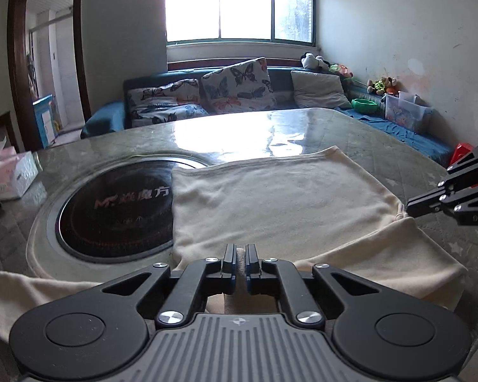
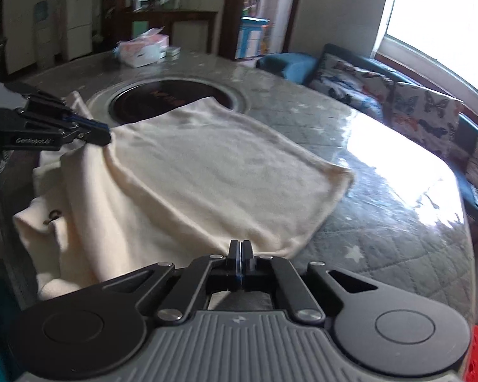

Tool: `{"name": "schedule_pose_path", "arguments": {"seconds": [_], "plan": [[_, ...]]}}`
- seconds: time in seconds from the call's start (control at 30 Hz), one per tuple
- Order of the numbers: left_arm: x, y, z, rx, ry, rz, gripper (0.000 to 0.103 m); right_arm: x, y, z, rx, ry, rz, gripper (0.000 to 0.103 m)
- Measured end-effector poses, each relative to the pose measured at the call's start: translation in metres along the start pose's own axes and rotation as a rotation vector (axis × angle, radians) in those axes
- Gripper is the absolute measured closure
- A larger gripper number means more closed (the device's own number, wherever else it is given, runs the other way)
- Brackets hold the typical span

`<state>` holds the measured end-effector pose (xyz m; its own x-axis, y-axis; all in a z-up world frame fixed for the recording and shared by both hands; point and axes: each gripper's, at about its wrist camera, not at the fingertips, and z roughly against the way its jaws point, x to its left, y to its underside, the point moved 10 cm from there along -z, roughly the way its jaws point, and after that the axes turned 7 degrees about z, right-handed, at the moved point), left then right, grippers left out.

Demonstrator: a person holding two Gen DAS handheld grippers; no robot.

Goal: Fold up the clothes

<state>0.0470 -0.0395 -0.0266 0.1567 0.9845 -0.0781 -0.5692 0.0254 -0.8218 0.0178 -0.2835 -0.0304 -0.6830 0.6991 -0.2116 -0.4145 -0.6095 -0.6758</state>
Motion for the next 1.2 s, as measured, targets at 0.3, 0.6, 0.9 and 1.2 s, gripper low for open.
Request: {"name": "schedule_pose_path", "arguments": {"seconds": [0.3,0.6,0.9,1.2], "plan": [[0.007,0.010,-0.005,0.049,-0.004,0.007,0.087,0.008,-0.003,0.000,-0.035,-0.059,0.012,0.097],[0.000,0.011,-0.005,0.059,0.033,-0.007,0.074,0.018,-0.002,-0.024,0.025,-0.131,0.072,0.085],[0.001,0.006,-0.004,0.028,0.032,-0.006,0.095,0.013,-0.003,-0.012,0.008,-0.094,0.052,0.099],[0.002,0.009,-0.010,0.038,0.004,-0.002,0.088,-0.002,0.010,-0.014,-0.003,-0.009,-0.037,0.091]]}}
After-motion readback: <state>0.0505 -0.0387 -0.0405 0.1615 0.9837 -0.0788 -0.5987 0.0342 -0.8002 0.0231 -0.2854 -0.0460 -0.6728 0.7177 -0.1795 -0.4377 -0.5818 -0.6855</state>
